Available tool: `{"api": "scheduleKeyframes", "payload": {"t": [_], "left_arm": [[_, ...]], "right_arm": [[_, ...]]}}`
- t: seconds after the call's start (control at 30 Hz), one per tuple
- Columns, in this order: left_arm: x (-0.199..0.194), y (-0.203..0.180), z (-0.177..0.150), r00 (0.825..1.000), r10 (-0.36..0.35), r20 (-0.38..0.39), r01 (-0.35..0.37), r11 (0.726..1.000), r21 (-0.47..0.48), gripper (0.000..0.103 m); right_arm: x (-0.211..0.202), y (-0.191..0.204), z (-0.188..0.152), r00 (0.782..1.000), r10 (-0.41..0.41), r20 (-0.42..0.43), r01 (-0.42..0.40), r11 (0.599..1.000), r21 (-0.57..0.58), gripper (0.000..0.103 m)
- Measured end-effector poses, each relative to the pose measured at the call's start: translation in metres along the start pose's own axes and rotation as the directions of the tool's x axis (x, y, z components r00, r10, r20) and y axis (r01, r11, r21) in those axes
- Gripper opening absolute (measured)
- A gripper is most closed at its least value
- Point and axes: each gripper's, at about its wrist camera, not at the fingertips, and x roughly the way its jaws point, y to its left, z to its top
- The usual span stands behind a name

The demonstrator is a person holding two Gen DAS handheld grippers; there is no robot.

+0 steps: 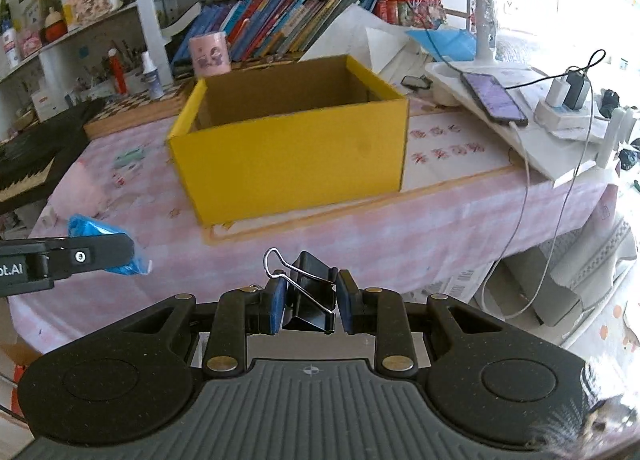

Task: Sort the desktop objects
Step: 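Carry the blue piece in the left tool and binder clip in the right tool over the yellow box, then open the left tool and right tool to drop both items into the yellow box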

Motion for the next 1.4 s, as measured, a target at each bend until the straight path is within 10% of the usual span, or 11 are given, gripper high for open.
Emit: {"api": "scheduleKeyframes", "payload": {"t": [0.4,0.77,1.4], "left_arm": [[0.064,-0.033,0.08,0.986,0.082,0.144,-0.091,0.994,0.059,0.027],[0.141,-0.028,0.095,0.977,0.209,0.039,-0.209,0.978,0.012,0.027],[0.196,-0.02,0.095,0.955,0.244,-0.17,-0.258,0.964,-0.069,0.027]], "right_arm": [[0.026,-0.067,0.092,0.986,0.037,0.16,-0.035,0.999,-0.016,0.025],[0.065,-0.071,0.166,0.955,0.2,0.22,-0.166,0.973,-0.163,0.025],[0.212,-0.02,0.21,0.946,0.263,-0.191,-0.318,0.865,-0.388,0.025]]}}
